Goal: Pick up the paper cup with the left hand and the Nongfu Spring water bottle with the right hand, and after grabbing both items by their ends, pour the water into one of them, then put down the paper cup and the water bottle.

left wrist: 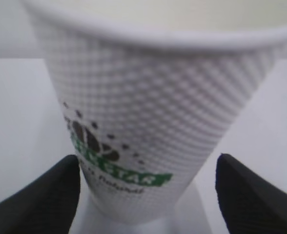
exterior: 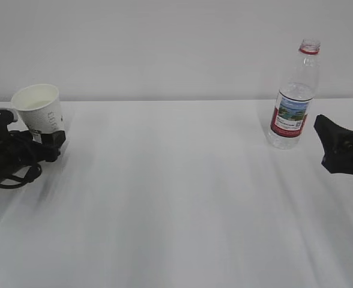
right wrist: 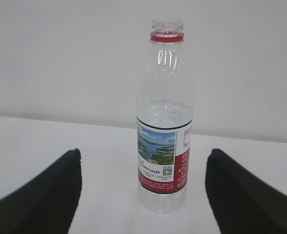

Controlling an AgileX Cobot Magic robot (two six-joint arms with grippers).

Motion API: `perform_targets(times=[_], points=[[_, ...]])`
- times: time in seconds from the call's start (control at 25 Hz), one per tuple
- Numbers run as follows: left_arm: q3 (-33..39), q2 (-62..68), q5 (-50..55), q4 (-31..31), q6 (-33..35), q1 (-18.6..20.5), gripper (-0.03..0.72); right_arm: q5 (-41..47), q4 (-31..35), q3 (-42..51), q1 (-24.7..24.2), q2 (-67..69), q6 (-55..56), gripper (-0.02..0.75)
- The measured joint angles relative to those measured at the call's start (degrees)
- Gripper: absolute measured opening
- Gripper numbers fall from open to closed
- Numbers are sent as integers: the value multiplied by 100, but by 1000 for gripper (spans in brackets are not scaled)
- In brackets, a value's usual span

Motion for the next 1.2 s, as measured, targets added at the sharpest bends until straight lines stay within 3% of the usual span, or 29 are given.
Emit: perform_targets(times=[1.0,1.2], points=[[1736,-2219,224,9,27,0,600,0,-56,0,0,-12,18,593],[1933,-2771,582,9,36,0,595,500,-66,0,0,-418,132,593]])
